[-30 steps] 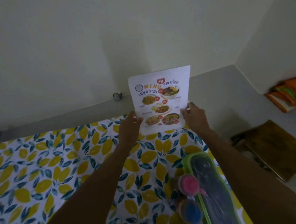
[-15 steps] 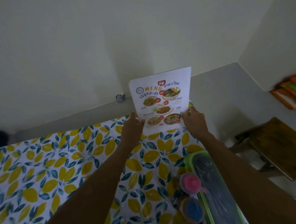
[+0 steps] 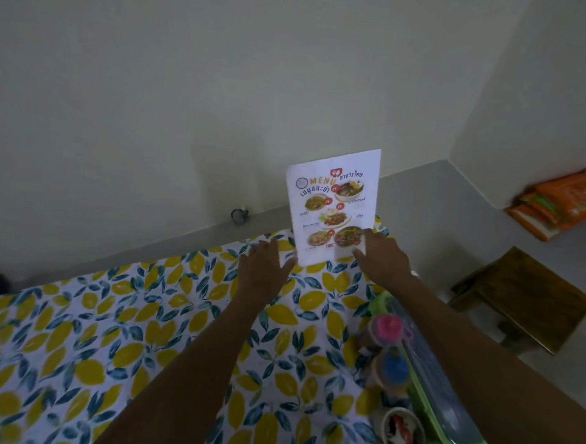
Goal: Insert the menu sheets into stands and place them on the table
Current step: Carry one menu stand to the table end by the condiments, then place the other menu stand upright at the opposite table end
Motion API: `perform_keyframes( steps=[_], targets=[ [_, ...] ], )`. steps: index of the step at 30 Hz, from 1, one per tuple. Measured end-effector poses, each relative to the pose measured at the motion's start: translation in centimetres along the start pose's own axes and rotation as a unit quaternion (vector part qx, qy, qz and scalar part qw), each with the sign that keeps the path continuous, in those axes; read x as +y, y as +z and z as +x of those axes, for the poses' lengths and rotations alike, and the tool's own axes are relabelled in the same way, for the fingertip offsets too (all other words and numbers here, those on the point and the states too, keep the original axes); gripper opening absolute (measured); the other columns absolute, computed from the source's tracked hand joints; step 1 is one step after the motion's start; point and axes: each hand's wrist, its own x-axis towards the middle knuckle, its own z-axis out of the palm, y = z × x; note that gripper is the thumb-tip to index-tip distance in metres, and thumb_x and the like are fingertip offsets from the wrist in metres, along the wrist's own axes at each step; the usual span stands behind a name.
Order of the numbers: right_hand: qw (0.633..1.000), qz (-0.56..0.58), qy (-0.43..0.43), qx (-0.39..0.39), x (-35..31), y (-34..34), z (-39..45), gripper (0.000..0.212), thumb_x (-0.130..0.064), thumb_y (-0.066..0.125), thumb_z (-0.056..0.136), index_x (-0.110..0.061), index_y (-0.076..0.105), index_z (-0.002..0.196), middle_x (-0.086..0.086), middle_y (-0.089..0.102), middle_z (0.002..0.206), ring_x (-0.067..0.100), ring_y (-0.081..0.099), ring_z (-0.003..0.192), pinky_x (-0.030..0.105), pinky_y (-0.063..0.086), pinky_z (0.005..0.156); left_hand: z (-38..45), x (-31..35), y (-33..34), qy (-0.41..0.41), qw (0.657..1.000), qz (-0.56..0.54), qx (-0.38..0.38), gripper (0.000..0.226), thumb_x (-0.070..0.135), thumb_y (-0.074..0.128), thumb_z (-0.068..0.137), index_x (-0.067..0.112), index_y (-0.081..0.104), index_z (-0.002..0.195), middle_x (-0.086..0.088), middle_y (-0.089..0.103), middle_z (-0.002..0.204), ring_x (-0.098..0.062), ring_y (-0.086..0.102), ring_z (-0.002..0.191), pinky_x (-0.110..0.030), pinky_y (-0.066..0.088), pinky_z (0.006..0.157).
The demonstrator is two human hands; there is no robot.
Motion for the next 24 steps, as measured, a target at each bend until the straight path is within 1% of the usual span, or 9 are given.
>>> perform_keyframes(
  steps=[2, 5, 7, 10, 14, 17, 20, 23, 24],
  targets=[
    [0.999, -0.045, -0.026, -0.005, -2.6, -0.1, -2.6, 0.056, -0.041, 0.046, 0.096, -0.009, 0.035, 0.141, 0.020, 0.050, 0.135, 0.041, 0.047, 0.121, 0.050, 0.048, 0.092, -2.6, -1.4, -0.8, 0.013, 0.998, 0.057, 0.005, 0.062, 0.064, 0.038, 0.094, 0.013, 0.053, 0.127, -0.010, 0.060, 0.126, -0.031, 0.057, 0.114, -0.048, 0.043, 0.095],
    [0.993, -0.091, -0.068, -0.013, -6.6, 0.9, -6.6, 0.055, -0.037, 0.044, 0.096, -0.013, 0.033, 0.144, 0.015, 0.044, 0.144, 0.039, 0.045, 0.124, 0.050, 0.047, 0.093, -7.1, -3.5, -2.0, 0.015, 0.996, 0.087, 0.004, 0.063, 0.066, 0.035, 0.093, 0.014, 0.054, 0.123, -0.009, 0.059, 0.121, -0.031, 0.057, 0.112, -0.049, 0.042, 0.096],
    [0.989, -0.104, -0.105, -0.014, -9.7, 1.9, -9.8, 0.055, -0.038, 0.045, 0.096, -0.013, 0.034, 0.144, 0.015, 0.045, 0.143, 0.040, 0.046, 0.123, 0.050, 0.048, 0.093, -10.6, -5.7, -2.9, 0.017, 0.995, 0.093, 0.006, 0.065, 0.066, 0.034, 0.094, 0.014, 0.050, 0.130, -0.010, 0.057, 0.129, -0.032, 0.054, 0.117, -0.048, 0.041, 0.099],
    [0.984, -0.109, -0.139, -0.016, -14.6, 4.3, -14.8, 0.057, -0.043, 0.043, 0.097, -0.014, 0.033, 0.146, 0.015, 0.045, 0.144, 0.041, 0.045, 0.125, 0.050, 0.048, 0.095, -16.1, -10.1, -4.3, 0.008, 0.997, 0.073, 0.002, 0.070, 0.064, 0.035, 0.095, 0.013, 0.041, 0.142, -0.013, 0.046, 0.145, -0.033, 0.046, 0.130, -0.048, 0.036, 0.105],
    [0.979, -0.116, -0.168, -0.021, -22.5, 8.6, -21.5, 0.058, -0.048, 0.039, 0.098, -0.017, 0.033, 0.147, 0.012, 0.044, 0.147, 0.041, 0.043, 0.129, 0.050, 0.047, 0.098, -24.5, -17.5, -6.2, -0.011, 0.997, 0.077, -0.001, 0.073, 0.064, 0.035, 0.095, 0.014, 0.032, 0.149, -0.013, 0.039, 0.152, -0.034, 0.041, 0.136, -0.049, 0.033, 0.109],
    [0.971, -0.117, -0.204, -0.030, -29.1, 12.4, -26.4, 0.063, -0.056, 0.034, 0.097, -0.017, 0.034, 0.147, 0.013, 0.046, 0.146, 0.041, 0.045, 0.127, 0.051, 0.046, 0.099, -31.0, -23.8, -7.5, -0.042, 0.996, 0.079, -0.015, 0.075, 0.065, 0.035, 0.095, 0.015, 0.030, 0.151, -0.013, 0.035, 0.155, -0.035, 0.037, 0.139, -0.051, 0.030, 0.112],
    [0.962, -0.118, -0.243, -0.046, -35.6, 15.5, -30.9, 0.064, -0.057, 0.034, 0.096, -0.018, 0.033, 0.147, 0.012, 0.047, 0.145, 0.041, 0.047, 0.126, 0.052, 0.047, 0.098, -37.3, -30.1, -8.8, -0.078, 0.993, 0.083, -0.006, 0.075, 0.066, 0.037, 0.094, 0.015, 0.033, 0.148, -0.014, 0.041, 0.151, -0.035, 0.043, 0.134, -0.051, 0.033, 0.110],
    [0.953, -0.114, -0.272, -0.064, -41.3, 17.9, -34.4, 0.064, -0.055, 0.036, 0.097, -0.018, 0.029, 0.149, 0.012, 0.042, 0.149, 0.039, 0.043, 0.131, 0.052, 0.044, 0.102, -42.6, -35.6, -10.1, -0.134, 0.988, 0.071, 0.001, 0.076, 0.067, 0.037, 0.093, 0.016, 0.033, 0.149, -0.013, 0.042, 0.151, -0.034, 0.043, 0.134, -0.050, 0.033, 0.109],
    [0.951, -0.114, -0.278, -0.071, -43.0, 18.4, -35.5, 0.065, -0.056, 0.036, 0.097, -0.018, 0.029, 0.150, 0.012, 0.042, 0.149, 0.039, 0.042, 0.132, 0.051, 0.043, 0.103, -44.1, -37.3, -10.5, -0.148, 0.986, 0.078, 0.006, 0.076, 0.068, 0.036, 0.092, 0.016, 0.034, 0.148, -0.012, 0.045, 0.148, -0.034, 0.046, 0.131, -0.049, 0.034, 0.107]
  ],
)
